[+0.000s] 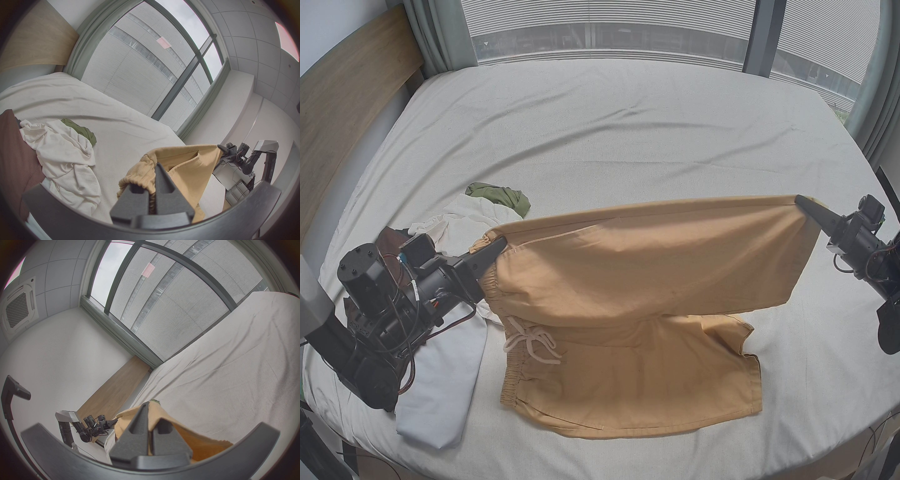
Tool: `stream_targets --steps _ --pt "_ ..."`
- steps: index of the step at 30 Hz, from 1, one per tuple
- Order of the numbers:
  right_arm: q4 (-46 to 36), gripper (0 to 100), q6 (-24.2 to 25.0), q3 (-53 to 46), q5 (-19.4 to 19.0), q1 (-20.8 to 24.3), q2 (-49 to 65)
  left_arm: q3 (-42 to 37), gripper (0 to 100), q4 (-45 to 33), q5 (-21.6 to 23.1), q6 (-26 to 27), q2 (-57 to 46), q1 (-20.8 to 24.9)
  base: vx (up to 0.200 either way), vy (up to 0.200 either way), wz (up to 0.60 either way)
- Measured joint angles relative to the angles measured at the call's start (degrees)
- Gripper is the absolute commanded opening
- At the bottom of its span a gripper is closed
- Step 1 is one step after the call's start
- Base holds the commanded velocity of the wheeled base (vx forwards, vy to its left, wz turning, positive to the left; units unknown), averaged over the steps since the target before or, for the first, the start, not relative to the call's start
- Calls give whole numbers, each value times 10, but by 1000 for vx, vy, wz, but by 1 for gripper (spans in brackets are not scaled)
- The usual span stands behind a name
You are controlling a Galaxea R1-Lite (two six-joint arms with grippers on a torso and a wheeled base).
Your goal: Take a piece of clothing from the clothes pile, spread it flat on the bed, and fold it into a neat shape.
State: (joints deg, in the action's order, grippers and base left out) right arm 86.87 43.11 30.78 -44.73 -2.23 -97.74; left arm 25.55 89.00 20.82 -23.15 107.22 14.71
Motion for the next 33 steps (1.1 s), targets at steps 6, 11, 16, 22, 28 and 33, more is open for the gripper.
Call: stream_targets --steps 6,11,16,22,28,33 --pt "-32 0 0 30 2 1 -23 18 0 0 -40 -3 16 1 0 0 0" --pt "-33 0 0 50 4 -1 -54 47 0 0 -54 -4 37 2 0 0 0" --pt "-35 0 0 78 5 -3 -88 77 0 0 -69 -4 68 2 0 0 0" --pt "-37 0 1 107 5 -3 -121 120 0 0 -89 -4 101 4 0 0 0" --pt "-37 0 2 146 5 -3 -154 173 0 0 -111 -5 137 4 0 0 0" --pt "-37 0 5 184 7 -2 -183 206 0 0 -117 -6 163 4 0 0 0"
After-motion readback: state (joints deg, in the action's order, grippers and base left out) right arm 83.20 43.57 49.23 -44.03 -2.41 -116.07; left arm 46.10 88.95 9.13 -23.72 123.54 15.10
